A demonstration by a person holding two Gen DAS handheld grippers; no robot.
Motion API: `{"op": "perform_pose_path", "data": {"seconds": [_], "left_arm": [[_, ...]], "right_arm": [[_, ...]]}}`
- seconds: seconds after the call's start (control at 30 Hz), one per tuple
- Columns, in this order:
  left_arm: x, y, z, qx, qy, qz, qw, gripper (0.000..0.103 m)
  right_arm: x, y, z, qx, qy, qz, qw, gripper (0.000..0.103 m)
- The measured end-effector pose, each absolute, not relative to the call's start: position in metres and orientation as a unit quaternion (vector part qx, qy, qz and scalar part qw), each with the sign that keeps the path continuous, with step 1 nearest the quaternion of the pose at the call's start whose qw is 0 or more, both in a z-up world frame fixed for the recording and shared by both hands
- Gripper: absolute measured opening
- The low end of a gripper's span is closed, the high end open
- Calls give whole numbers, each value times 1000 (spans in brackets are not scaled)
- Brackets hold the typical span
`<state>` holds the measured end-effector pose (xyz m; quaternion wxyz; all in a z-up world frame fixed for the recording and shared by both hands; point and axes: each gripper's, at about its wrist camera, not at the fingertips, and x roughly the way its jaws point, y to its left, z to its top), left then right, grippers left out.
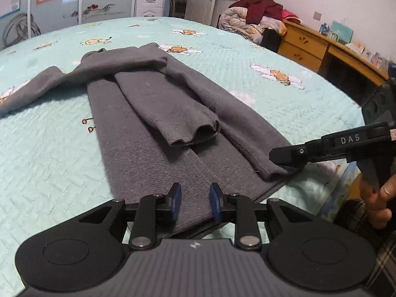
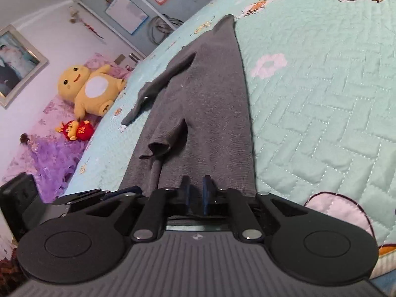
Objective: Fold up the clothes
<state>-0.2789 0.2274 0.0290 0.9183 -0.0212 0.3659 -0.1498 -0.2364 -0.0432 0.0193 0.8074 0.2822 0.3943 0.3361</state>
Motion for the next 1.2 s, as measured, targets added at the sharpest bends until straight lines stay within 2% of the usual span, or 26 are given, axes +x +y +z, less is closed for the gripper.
{"op": "perform_pose_path", "data": {"seconds": [0.1, 0.2, 0.3, 0.33, 0.4, 0.6, 0.73, 0.87, 0.97, 1.0, 1.07, 1.13, 1.2], "left_arm": [[-280, 230, 36, -33, 364, -153, 918, 28], [-286, 233, 43, -44, 348, -154, 924, 28], [-290, 232, 45, -35, 339, -155, 927, 32], [-292, 230, 44, -19, 338, -148, 929, 33], [-297, 230, 43, 2, 334, -127, 934, 32], [-297, 267, 47, -66, 319, -81, 942, 37], [-272, 278, 48, -77, 313, -69, 944, 39], [-242, 286, 40, -95, 324, -56, 940, 39], [-228, 290, 31, -97, 335, -65, 935, 32], [-227, 290, 28, -88, 340, -64, 934, 20], [-225, 291, 23, -79, 346, -65, 932, 18], [-226, 297, 21, -87, 348, -69, 931, 17], [-227, 301, 21, -81, 351, -67, 930, 14]], "right_arm": [[-237, -40, 16, 250, 402, 339, 813, 10], [-237, -35, 14, 217, 409, 343, 817, 18], [-245, -18, 19, 190, 399, 352, 825, 41], [-248, -13, 21, 180, 395, 355, 828, 44], [-253, -1, 24, 162, 388, 362, 832, 44], [-267, 31, 33, 114, 369, 378, 842, 44], [-238, 36, 11, 232, 423, 352, 802, 44], [-232, 44, 3, 286, 443, 338, 779, 44], [-234, 47, 0, 318, 454, 332, 763, 44], [-234, 47, -2, 329, 459, 332, 756, 44], [-234, 47, -6, 352, 466, 330, 741, 40], [-232, 47, -11, 367, 474, 326, 731, 25], [-230, 50, -17, 381, 484, 324, 718, 15]]}}
